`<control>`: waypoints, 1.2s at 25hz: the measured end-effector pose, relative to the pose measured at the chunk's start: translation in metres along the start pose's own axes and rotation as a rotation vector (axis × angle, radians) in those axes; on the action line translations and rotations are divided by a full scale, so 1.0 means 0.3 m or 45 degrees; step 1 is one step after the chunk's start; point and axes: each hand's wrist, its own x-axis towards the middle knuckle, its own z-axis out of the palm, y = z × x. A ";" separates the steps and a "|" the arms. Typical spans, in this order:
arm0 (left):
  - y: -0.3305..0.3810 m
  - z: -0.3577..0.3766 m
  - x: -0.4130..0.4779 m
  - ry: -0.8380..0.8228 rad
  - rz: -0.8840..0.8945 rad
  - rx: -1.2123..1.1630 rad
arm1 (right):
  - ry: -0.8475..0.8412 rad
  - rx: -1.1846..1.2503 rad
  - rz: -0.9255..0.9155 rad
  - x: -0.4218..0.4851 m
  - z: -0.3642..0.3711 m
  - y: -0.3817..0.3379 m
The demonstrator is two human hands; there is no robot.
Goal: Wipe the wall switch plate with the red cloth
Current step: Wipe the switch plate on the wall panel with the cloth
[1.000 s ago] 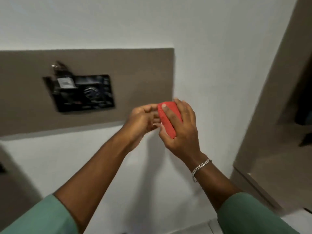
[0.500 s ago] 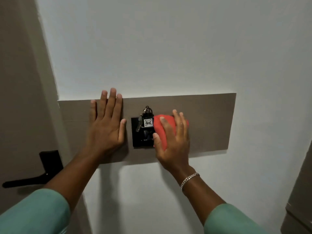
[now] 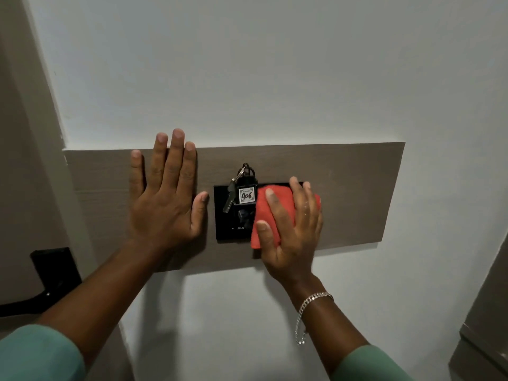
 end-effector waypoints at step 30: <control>0.000 -0.005 -0.003 0.007 0.029 0.004 | 0.101 -0.050 0.148 0.063 0.030 -0.050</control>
